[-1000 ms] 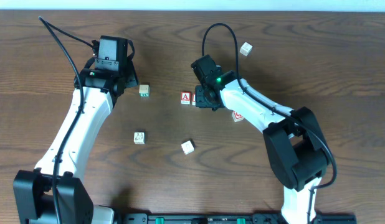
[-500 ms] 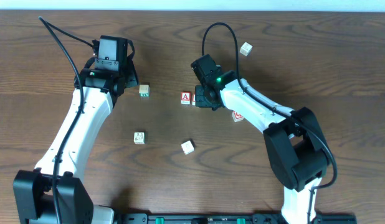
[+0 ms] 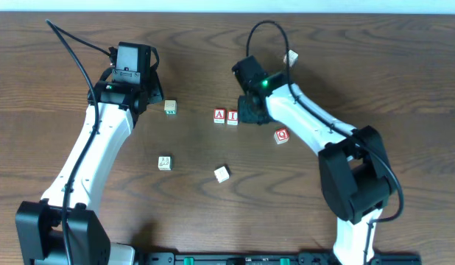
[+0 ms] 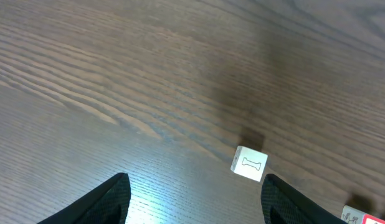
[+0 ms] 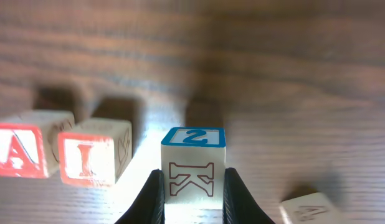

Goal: Spell out Ai2

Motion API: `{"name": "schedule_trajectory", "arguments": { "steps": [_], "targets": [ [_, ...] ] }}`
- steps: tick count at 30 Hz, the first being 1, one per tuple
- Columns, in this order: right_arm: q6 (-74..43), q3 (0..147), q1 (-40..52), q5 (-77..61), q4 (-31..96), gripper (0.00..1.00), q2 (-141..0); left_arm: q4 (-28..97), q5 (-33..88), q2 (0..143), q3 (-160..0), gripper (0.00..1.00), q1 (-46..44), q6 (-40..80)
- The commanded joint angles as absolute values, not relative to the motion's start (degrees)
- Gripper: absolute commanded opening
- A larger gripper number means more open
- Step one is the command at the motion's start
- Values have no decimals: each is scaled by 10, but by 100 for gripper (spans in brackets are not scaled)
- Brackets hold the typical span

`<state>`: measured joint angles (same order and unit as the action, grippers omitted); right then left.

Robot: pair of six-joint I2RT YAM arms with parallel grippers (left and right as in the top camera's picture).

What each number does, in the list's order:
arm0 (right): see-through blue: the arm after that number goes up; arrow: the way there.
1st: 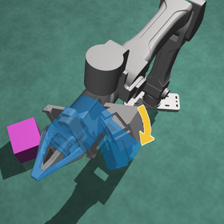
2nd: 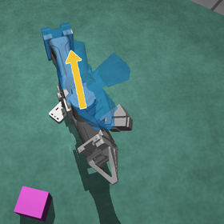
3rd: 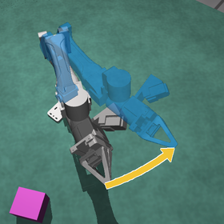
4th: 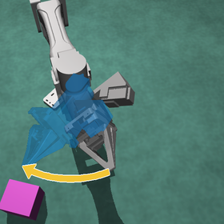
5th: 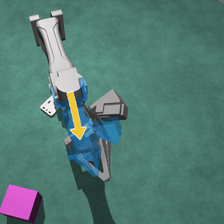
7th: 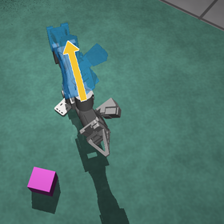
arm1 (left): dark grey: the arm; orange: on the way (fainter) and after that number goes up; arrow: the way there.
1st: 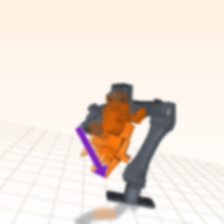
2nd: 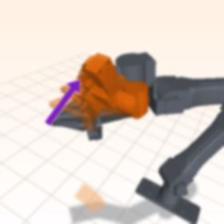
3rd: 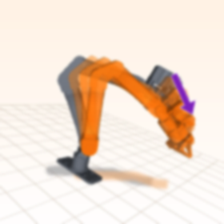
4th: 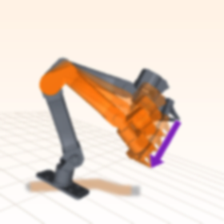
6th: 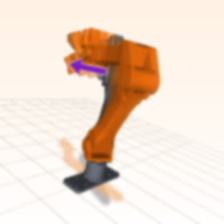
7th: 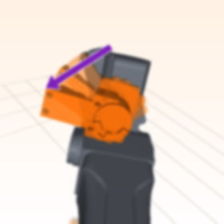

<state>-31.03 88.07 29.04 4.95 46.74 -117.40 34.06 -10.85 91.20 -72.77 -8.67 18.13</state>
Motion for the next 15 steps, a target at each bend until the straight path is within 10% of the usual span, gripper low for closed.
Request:
{"name": "schedule_trajectory", "arguments": {
  "steps": [1, 15],
  "targets": [
    [-306, 898, 285, 58, 469, 1, -1178, 340, -109, 903, -737, 68, -83, 178],
    [-297, 912, 298, 133, 365, 1, -1178, 335, -109, 903, -737, 68, -83, 178]
  ]
}}
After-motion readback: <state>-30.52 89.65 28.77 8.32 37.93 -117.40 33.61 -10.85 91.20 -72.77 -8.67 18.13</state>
